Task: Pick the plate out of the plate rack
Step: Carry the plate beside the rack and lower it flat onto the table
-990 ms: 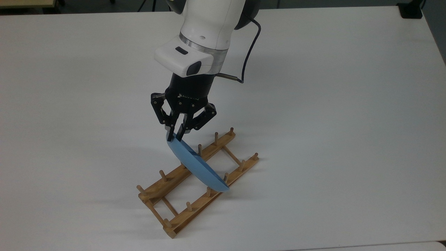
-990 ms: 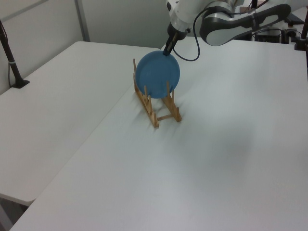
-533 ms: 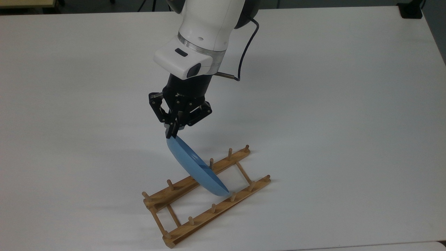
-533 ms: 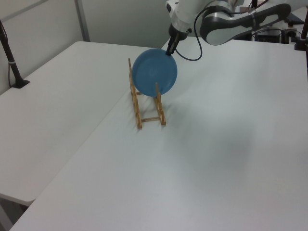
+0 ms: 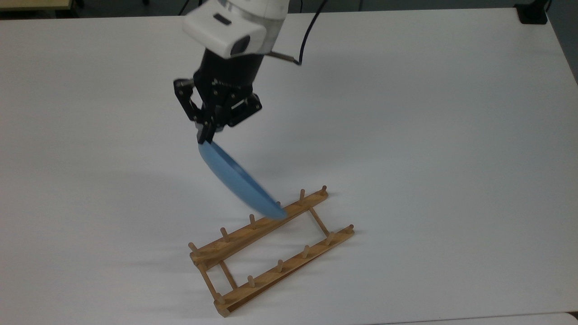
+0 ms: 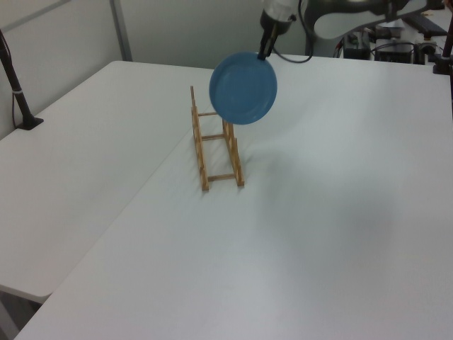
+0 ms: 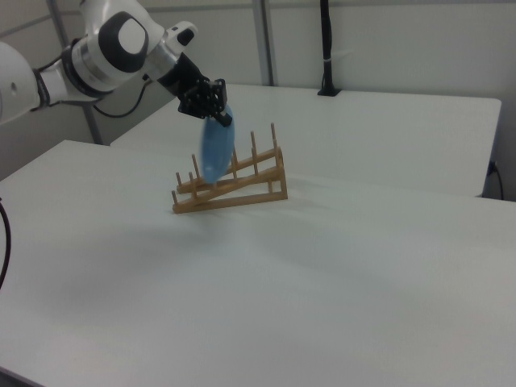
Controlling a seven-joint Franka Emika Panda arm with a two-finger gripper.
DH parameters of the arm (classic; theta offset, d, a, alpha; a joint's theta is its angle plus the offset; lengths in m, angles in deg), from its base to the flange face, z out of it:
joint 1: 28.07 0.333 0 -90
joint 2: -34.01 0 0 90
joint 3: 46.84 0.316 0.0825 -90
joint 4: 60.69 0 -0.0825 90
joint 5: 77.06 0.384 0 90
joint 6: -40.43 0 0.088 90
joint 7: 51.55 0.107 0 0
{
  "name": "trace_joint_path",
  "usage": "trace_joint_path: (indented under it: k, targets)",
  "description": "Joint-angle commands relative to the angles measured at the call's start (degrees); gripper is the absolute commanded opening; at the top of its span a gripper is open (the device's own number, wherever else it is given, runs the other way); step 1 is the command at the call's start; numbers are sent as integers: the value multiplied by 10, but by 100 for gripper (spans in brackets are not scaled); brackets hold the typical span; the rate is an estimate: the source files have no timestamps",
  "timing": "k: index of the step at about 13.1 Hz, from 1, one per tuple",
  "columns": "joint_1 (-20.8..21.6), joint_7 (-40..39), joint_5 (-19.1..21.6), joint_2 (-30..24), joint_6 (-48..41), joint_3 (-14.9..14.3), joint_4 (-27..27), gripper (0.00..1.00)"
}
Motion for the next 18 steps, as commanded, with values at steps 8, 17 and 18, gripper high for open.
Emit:
trace_joint_path:
  k: [8,17,18]
  targets:
    - [-37,-327,233,-22,-218,-5,48,0]
    - [23,-367,229,57,-234,-1,119,0]
    - [26,-368,227,69,-226,-1,119,0]
